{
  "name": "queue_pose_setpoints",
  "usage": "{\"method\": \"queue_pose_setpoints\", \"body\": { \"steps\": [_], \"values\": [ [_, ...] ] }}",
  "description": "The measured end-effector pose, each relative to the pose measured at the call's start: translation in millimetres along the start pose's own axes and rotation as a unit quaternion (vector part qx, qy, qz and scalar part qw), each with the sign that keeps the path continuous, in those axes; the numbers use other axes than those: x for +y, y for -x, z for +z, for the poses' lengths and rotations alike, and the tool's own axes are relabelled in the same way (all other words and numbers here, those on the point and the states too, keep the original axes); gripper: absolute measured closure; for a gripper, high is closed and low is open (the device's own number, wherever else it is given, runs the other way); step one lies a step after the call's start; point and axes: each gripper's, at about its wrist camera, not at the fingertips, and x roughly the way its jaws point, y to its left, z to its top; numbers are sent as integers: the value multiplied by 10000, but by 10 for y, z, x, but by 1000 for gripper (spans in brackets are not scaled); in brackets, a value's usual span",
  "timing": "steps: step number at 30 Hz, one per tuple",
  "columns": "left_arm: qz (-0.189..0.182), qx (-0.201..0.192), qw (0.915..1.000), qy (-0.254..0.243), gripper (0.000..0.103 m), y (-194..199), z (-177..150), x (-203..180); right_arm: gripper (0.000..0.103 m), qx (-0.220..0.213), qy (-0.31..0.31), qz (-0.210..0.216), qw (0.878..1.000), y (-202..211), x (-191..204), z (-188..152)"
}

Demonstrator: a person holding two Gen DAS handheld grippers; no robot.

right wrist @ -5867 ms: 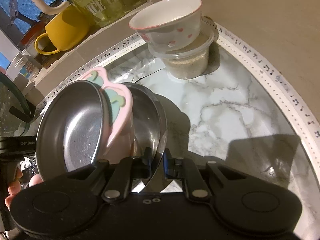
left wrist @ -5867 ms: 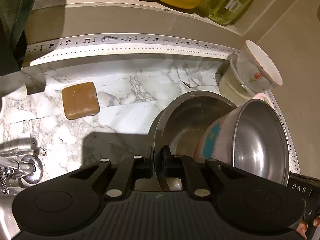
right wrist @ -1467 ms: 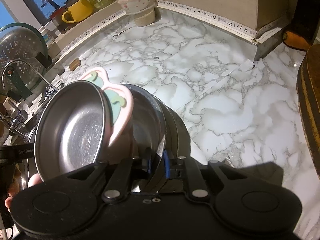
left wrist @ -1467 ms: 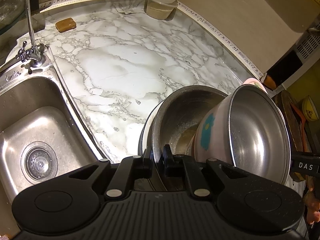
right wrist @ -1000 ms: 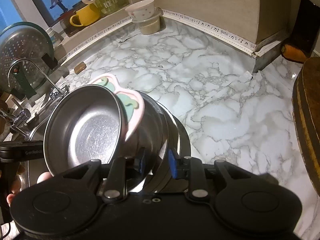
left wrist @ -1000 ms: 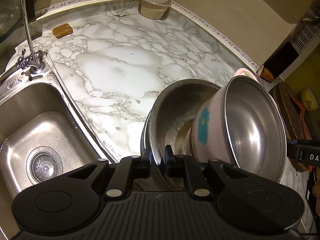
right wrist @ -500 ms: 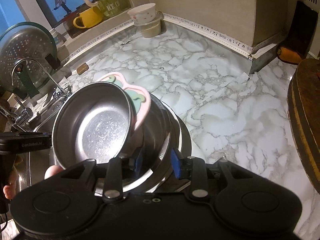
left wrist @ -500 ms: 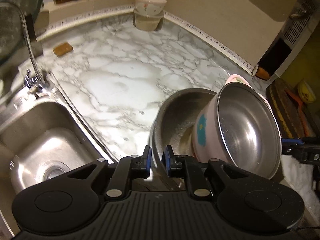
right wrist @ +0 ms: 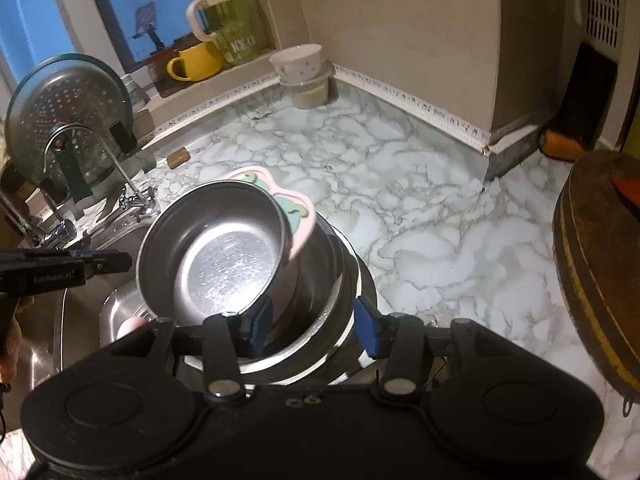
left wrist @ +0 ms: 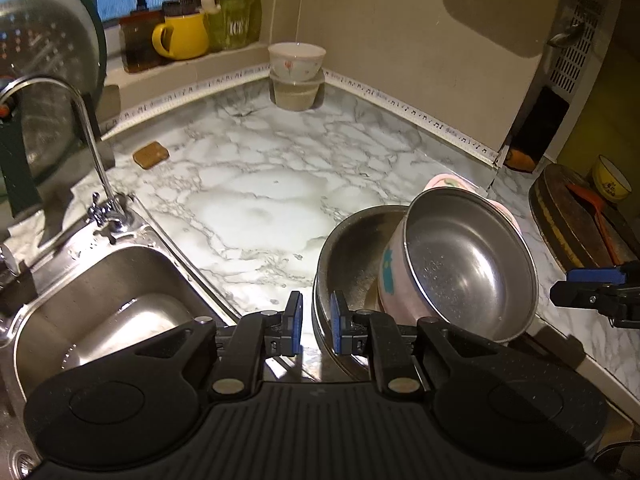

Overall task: Organize plates and bowls
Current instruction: 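Lower the pot flat into the steel basin with both grippers, then open both grippers and release the pot's rim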

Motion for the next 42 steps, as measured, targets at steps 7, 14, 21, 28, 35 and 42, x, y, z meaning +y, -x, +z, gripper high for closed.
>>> {"method": "queue_pose_setpoints", "body": {
  "steps": [7,14,21,28,35,42],
  "values": [
    [127,-94,9998,-95,89,158,-69,-137,40,-313,315,-26,9990,145,155,-71],
    [136,-330,9993,-118,45,329,-149,-336,38,-427,491,152,9978,242,176,-101],
    [246,-488,9985,-83,39,448,-241,-663,31,-680,824,257,9939,423,127,-137],
    [289,-579,9978,168,28,551,-352,-859,20,-774,913,450,9918,573,43,-187],
    [374,-627,9968,314,25,634,-419,-946,10,-1111,1130,541,9859,680,67,-314],
    [551,-842,9946,246,18,671,-456,-1020,0,-1325,1098,517,9837,720,86,-385]
  ]
}}
